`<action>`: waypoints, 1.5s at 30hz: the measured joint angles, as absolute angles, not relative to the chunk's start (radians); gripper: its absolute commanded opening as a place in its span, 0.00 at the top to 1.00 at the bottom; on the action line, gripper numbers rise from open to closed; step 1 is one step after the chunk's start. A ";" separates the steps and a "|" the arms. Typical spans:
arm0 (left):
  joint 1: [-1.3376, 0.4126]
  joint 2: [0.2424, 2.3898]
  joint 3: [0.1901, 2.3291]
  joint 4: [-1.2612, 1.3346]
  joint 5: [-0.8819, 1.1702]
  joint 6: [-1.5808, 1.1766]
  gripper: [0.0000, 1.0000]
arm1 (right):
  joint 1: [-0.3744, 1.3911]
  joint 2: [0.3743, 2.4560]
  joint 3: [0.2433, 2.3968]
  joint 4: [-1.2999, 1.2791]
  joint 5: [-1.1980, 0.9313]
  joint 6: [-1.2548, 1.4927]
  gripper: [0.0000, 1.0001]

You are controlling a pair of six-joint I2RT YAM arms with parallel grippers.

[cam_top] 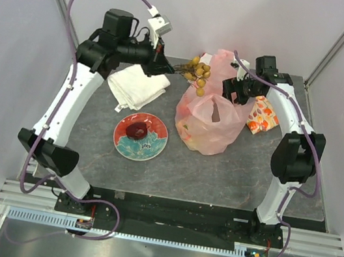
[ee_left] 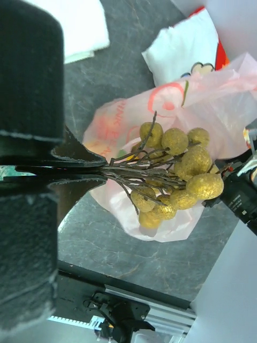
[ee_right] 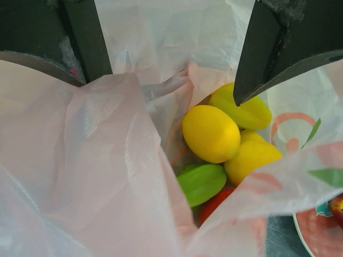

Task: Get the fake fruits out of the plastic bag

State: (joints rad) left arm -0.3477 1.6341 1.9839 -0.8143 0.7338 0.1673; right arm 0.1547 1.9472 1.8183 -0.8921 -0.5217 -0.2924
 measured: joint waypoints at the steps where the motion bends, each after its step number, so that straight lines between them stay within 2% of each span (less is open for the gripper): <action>1: -0.339 1.621 1.983 -0.818 0.733 0.167 0.98 | 0.154 1.950 1.818 -0.897 -0.518 -0.290 0.02; 11: -0.058 1.398 1.645 -0.813 0.760 0.173 0.98 | 0.146 1.950 1.822 -0.896 -0.516 -0.266 0.02; 19: -0.046 1.272 1.196 -0.694 0.648 0.161 0.98 | 0.146 1.950 1.822 -0.895 -0.519 -0.258 0.02; 23: -0.044 1.254 1.114 -0.611 0.625 0.142 0.98 | 0.146 1.950 1.819 -0.893 -0.519 -0.257 0.02; 31: -0.026 1.428 1.152 -0.554 0.781 0.180 0.98 | 0.146 1.945 1.789 -0.891 -0.519 -0.257 0.02; 37: -0.007 1.692 1.404 -0.757 0.907 0.353 0.98 | 0.146 1.944 1.777 -0.892 -0.518 -0.258 0.02; 45: -0.004 1.874 1.623 -1.090 0.950 0.645 0.98 | 0.146 1.944 1.774 -0.892 -0.517 -0.258 0.02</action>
